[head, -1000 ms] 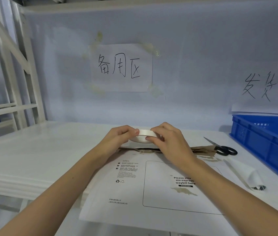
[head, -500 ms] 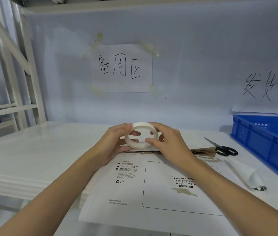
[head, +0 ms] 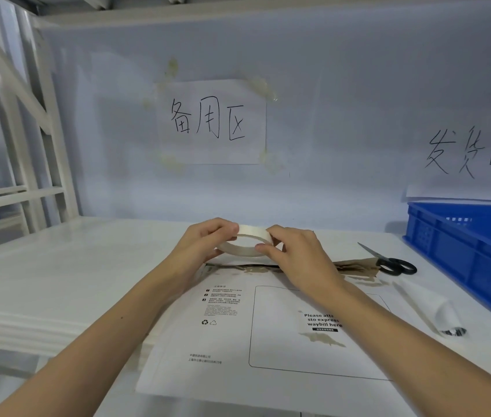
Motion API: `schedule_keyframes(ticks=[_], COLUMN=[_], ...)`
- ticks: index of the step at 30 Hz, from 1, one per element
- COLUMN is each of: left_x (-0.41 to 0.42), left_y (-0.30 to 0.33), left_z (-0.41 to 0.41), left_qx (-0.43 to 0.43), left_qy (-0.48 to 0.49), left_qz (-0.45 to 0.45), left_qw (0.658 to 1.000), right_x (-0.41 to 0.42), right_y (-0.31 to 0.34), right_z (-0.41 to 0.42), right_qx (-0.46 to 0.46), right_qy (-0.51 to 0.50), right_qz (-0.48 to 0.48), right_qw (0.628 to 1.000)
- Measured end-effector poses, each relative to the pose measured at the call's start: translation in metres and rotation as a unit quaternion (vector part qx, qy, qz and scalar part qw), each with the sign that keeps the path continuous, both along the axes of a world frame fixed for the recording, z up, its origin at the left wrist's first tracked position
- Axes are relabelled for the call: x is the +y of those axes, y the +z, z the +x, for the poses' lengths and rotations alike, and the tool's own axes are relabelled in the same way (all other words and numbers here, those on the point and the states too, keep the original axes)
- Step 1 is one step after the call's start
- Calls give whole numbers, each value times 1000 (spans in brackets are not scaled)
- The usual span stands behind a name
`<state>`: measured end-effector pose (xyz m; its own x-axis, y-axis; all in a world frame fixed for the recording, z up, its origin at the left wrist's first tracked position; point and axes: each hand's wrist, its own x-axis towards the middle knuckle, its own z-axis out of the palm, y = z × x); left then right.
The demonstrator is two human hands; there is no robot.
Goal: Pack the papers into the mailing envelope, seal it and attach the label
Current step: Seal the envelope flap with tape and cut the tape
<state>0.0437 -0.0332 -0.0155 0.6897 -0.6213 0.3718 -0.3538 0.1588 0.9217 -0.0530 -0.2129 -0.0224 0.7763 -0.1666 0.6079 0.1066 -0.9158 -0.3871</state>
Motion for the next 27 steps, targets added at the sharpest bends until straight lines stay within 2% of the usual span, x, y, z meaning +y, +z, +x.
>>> schedule_keyframes(ticks=[12,14,18,22,24,27], left_x=[-2,-2,0,-1,-1,0], left_y=[-2,-2,1,3,3,3], left_z=[-6,-5,1,5,5,5], left_qx=[-42,9,81,207,231,224], left_qy=[-4,-25,-62,-80,-92,-87], left_qz=[76,39,3,-59,-84,-92], left_qw=[996,999,995,973,965,966], right_x=[11,11,9,4,4,7], right_y=[2,2,3,2,3,4], right_z=[-6,-6,-5,-4,-4,-5], right_qx=[-11,-16,-16,16,17,16], right_qy=[-22,-15,17,15,10,-1], right_qz=[-162,-141,-15,27,43,38], right_qw=[986,990,1000,999,999,999])
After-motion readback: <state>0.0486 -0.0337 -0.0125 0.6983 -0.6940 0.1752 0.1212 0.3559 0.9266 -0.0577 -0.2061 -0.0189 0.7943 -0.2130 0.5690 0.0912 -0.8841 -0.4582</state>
